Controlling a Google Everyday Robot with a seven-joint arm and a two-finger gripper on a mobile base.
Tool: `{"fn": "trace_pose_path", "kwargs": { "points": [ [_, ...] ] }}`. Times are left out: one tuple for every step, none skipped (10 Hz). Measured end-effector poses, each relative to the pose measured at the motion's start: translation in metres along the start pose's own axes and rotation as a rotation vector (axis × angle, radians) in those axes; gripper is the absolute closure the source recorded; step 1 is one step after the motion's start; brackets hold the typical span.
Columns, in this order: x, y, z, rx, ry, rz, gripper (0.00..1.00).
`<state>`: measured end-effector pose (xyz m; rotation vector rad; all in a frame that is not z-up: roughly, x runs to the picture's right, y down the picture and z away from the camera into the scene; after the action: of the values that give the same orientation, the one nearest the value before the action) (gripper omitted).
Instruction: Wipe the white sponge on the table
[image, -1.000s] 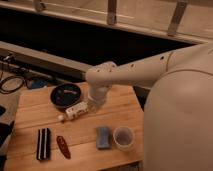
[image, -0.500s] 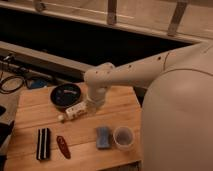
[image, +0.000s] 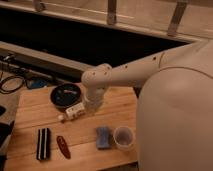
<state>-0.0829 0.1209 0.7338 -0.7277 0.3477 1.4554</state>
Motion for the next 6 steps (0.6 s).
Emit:
{"fn": "trace_pose_path", "kwargs": {
  "points": [
    [-0.001,0.001,0.001,0.002,-0.001,-0.006,0.72],
    [-0.001,0.002,0.001,0.002,-0.001,-0.007,0.78],
    [0.003,-0.002,0.002,-0.006,0.008,0.009,0.89],
    [0.010,-0.008,0.006,-0.031,0.020,0.032,0.95],
    [0.017,-0.015,0.013,-0.047,0.034,0.050,0.95],
    [0.025,-0.016,0.021,-0.069,0.052,0.066,0.91]
  ]
}}
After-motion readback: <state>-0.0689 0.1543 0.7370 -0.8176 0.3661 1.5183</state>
